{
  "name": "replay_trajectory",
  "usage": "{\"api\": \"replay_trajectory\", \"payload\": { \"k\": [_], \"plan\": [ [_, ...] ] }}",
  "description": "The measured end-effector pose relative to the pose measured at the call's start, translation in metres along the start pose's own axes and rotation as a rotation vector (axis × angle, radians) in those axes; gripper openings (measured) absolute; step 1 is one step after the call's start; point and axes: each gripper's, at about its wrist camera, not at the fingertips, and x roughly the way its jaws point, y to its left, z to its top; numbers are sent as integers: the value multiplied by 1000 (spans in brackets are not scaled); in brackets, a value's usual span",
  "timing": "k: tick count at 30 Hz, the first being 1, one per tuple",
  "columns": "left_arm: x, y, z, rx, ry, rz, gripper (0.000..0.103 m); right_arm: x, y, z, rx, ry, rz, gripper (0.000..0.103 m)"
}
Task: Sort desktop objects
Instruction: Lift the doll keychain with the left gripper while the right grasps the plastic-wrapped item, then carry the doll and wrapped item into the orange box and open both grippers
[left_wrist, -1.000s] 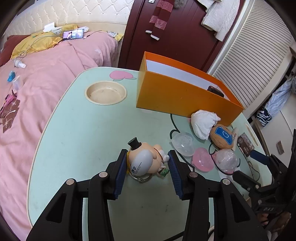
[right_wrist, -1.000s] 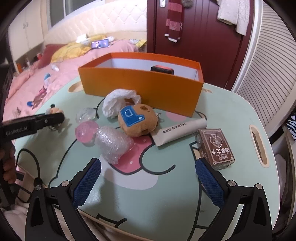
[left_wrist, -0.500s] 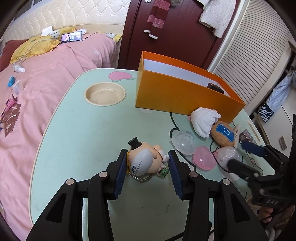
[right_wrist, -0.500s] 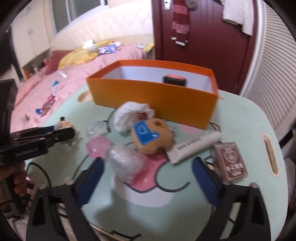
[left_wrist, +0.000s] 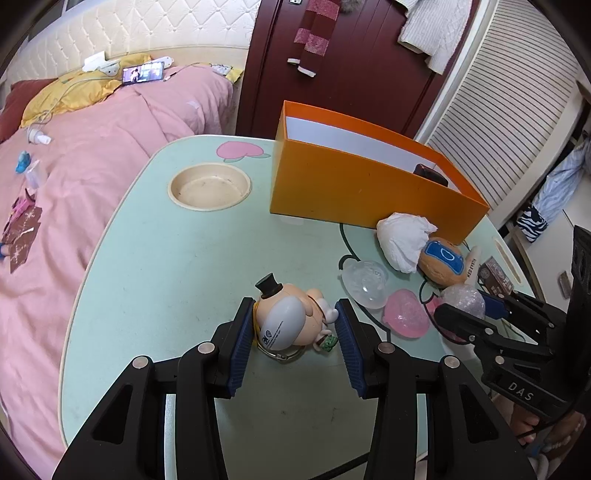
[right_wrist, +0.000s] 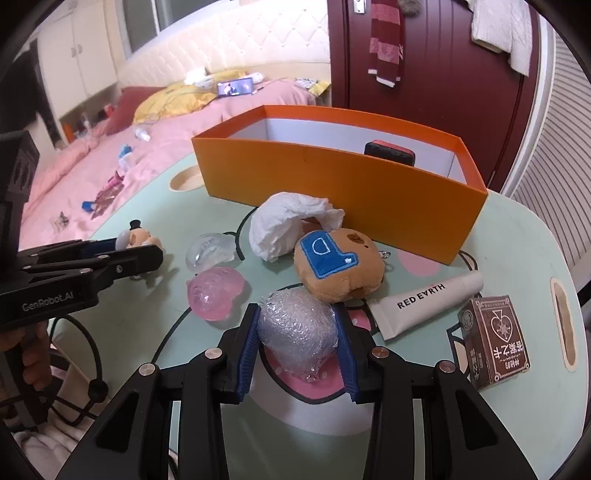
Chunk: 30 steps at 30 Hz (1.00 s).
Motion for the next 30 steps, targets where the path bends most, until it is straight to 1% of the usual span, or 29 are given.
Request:
{"api": "replay_trajectory", "payload": {
  "k": [3,5,10,16,18,22,25,30],
  "plan": [
    [-3,-2,2,-3,0,-15,45,-8,0,1,6,-22,9,37],
    [-8,-6,6,12,-18,-13,44,-14,-1,4,6,-36,14,37],
    [-24,-16,31,44,-89,-39,44,-25,-3,14,16,-73,26,37],
    [-44,-29,61,82,-175,-70,44,-39,-14,34,41,-138,21,37],
    [-47,-35,76,101,-209,-71,44,-42,-18,42,53,-159,19,37],
    [-43,-47,101,135,-263,-80,44,-41,-24,59,67,-185,7,37],
    [-30,-54,117,151,-266,-74,44,-40,-30,68,76,-200,-8,37],
    [-9,-55,126,154,-255,-68,44,-25,-41,84,129,-186,-44,37]
  ]
}}
